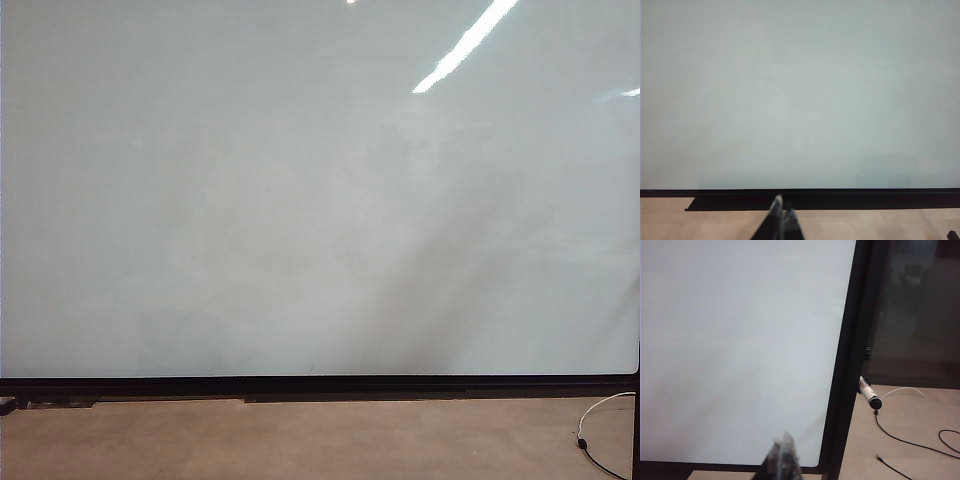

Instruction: Pick up the pen on the shelf to the right of the whiteboard and draw a check mark.

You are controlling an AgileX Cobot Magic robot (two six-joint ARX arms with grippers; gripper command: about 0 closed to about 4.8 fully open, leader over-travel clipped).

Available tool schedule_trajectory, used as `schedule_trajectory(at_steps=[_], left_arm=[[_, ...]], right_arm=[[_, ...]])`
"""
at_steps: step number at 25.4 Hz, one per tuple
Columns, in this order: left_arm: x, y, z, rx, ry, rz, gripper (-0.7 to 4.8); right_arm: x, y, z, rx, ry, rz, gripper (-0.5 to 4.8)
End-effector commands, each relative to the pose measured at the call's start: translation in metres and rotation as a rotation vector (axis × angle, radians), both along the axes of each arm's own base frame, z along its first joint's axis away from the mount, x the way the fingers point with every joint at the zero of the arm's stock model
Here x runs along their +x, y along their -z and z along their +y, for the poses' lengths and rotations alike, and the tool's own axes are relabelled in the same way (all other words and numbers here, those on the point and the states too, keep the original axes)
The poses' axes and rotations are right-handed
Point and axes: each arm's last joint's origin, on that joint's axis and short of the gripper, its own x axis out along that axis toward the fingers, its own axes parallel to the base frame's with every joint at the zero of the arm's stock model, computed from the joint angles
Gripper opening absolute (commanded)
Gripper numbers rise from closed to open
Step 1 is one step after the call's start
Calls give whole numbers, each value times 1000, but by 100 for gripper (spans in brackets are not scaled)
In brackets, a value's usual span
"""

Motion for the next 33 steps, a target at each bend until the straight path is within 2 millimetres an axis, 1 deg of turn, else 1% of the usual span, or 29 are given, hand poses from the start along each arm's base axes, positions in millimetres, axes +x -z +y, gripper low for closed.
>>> schedule_trajectory(at_steps=[1, 19, 26, 28, 33], left_arm=[[0, -2, 0, 5, 1, -15, -4], [0, -2, 0, 5, 1, -15, -5], [0, -2, 0, 5, 1, -15, -4], [0, -2, 0, 5, 1, -16, -5], [0, -2, 0, 5, 1, -16, -4]], right_arm=[[0, -2, 0, -1, -1, -15, -6], [-1, -4, 0, 25, -5, -31, -6], [-4, -19, -1, 26, 46, -122, -6], [-5, -22, -1, 23, 42, -152, -6], [-5, -23, 1, 11, -9, -158, -6]])
